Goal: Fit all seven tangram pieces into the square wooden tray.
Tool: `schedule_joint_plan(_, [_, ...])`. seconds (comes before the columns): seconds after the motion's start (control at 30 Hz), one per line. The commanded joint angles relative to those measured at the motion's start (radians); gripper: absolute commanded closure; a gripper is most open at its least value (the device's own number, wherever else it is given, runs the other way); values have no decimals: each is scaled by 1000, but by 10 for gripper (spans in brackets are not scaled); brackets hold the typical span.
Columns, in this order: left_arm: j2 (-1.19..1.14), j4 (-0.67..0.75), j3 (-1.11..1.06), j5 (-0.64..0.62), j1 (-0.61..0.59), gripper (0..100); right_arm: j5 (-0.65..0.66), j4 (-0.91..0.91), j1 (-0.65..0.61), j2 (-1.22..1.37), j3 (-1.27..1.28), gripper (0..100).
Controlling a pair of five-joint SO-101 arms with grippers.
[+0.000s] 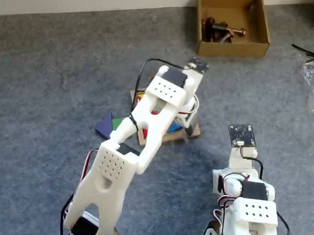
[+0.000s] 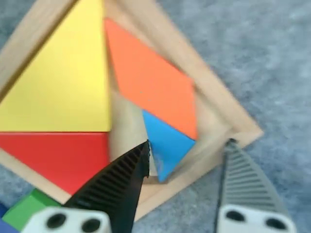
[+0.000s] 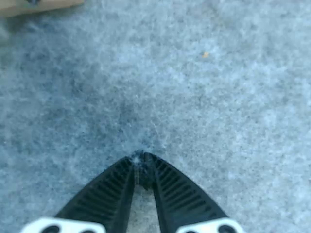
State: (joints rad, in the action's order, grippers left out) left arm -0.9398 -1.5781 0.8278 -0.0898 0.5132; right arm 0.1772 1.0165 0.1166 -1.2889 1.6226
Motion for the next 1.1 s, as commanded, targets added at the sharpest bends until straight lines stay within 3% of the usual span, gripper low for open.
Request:
schedule_joint_plan(0.0, [-8,26,10,-9,13,835,-3,16,33,-1,31,993])
schedule_joint_plan(0.63, [-7,17,10,-11,-58,834,-3,16,33,-1,31,993])
schedule_joint_plan(0.83, [-2,-17,36,-14,-88,750,-3,16,33,-1,31,993])
schedule_joint_plan(1.07, [-4,-14,35,-11,-88,748,-3,16,33,-1,31,993])
